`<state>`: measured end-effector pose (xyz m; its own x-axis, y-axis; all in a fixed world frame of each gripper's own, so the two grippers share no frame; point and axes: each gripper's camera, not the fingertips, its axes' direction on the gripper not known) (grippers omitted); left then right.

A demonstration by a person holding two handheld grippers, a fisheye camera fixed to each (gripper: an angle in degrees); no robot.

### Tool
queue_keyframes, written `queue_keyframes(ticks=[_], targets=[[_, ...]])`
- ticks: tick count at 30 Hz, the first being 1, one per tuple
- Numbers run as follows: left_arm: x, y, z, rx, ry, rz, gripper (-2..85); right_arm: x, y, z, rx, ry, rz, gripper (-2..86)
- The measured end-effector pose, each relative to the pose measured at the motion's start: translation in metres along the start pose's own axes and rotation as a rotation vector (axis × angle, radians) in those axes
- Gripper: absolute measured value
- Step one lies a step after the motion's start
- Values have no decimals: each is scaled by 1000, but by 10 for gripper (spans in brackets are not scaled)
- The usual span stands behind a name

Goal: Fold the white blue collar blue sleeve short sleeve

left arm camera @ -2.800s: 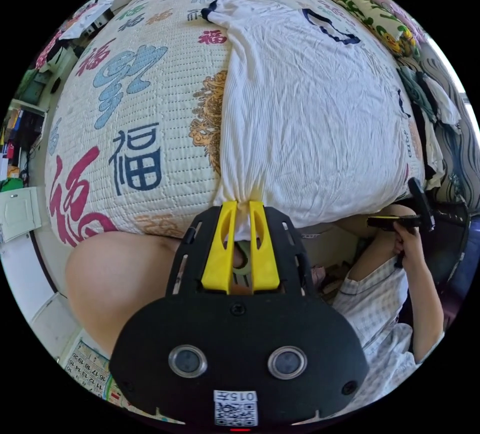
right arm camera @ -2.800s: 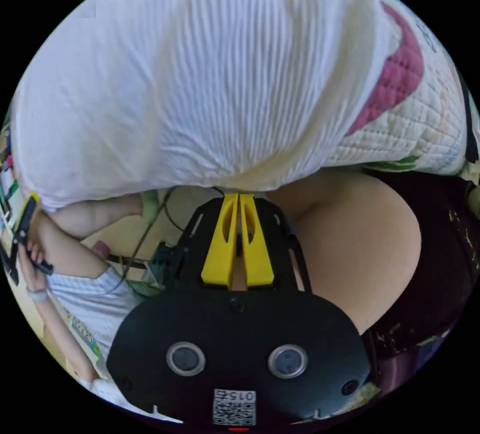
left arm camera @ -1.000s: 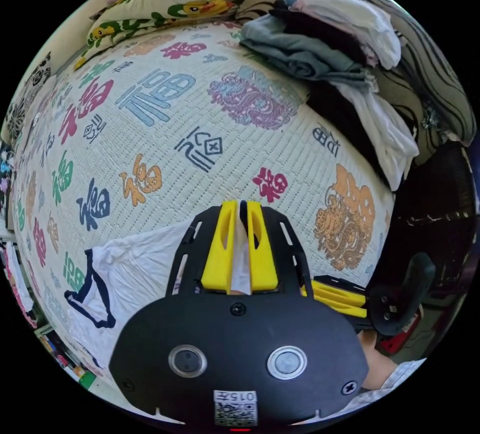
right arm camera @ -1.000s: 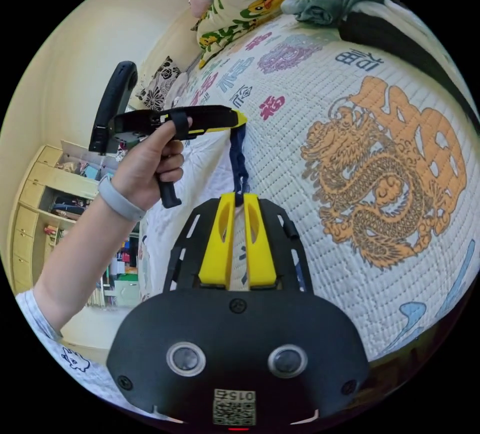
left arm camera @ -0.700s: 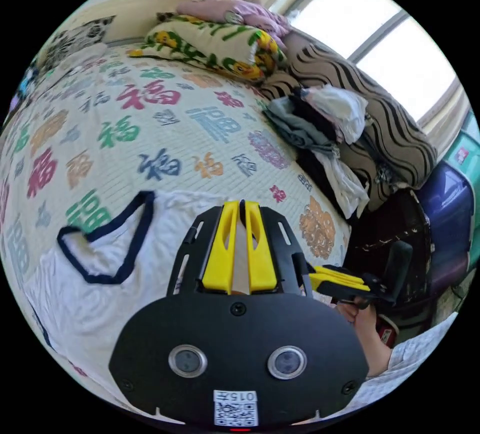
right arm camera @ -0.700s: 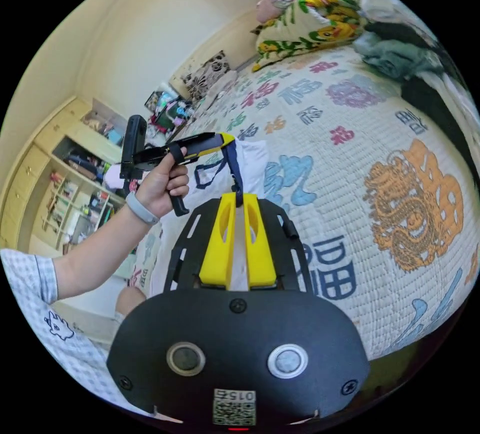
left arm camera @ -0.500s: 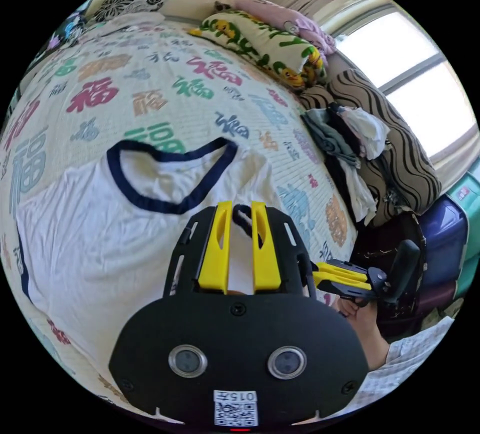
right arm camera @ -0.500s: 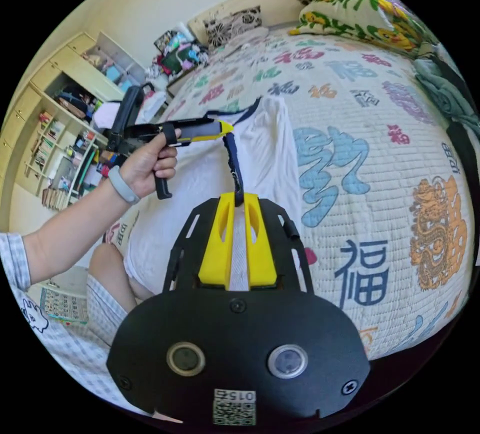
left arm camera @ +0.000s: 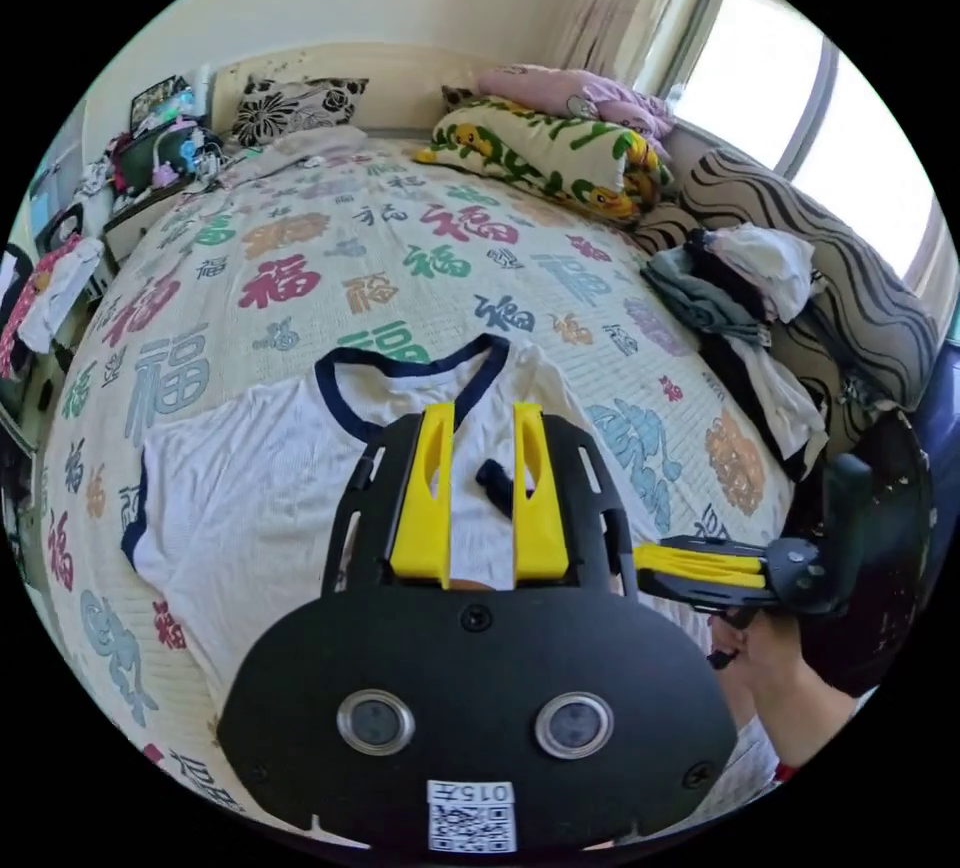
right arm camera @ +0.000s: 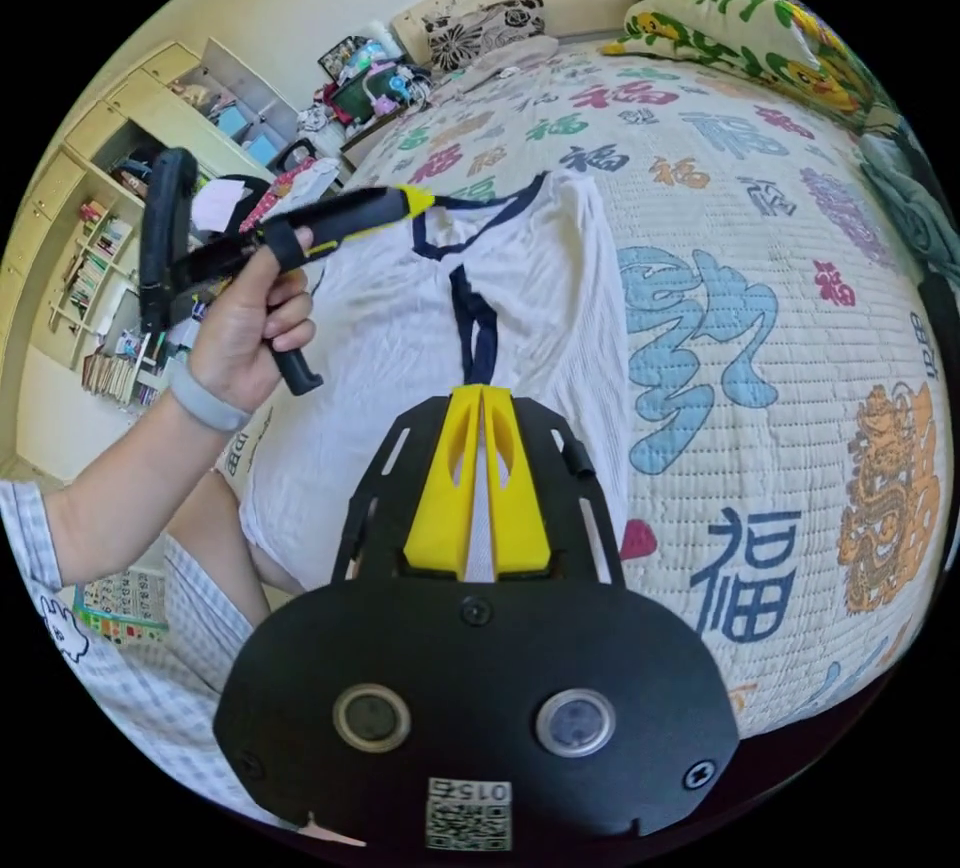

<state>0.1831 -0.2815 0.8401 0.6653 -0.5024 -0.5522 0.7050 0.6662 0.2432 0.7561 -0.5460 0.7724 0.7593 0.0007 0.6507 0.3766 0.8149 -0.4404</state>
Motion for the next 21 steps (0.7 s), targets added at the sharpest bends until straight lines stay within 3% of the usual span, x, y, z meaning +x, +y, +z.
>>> queue_keyframes(ticks=[3,7,12,21], targets=[[16,3,17,-116,93,73,105,-16,-4,21,-128,0,3,-6],[42,16,53,-368,-109,234,111,-42,0,16,-99,22,-2,-7],[77,25,51,-413,-286,454,114,-70,0,16,-83,17,-18,-6],[121,110,-28,-157,-937,1058,100,-141,-26,21,-161,122,-67,-6]])
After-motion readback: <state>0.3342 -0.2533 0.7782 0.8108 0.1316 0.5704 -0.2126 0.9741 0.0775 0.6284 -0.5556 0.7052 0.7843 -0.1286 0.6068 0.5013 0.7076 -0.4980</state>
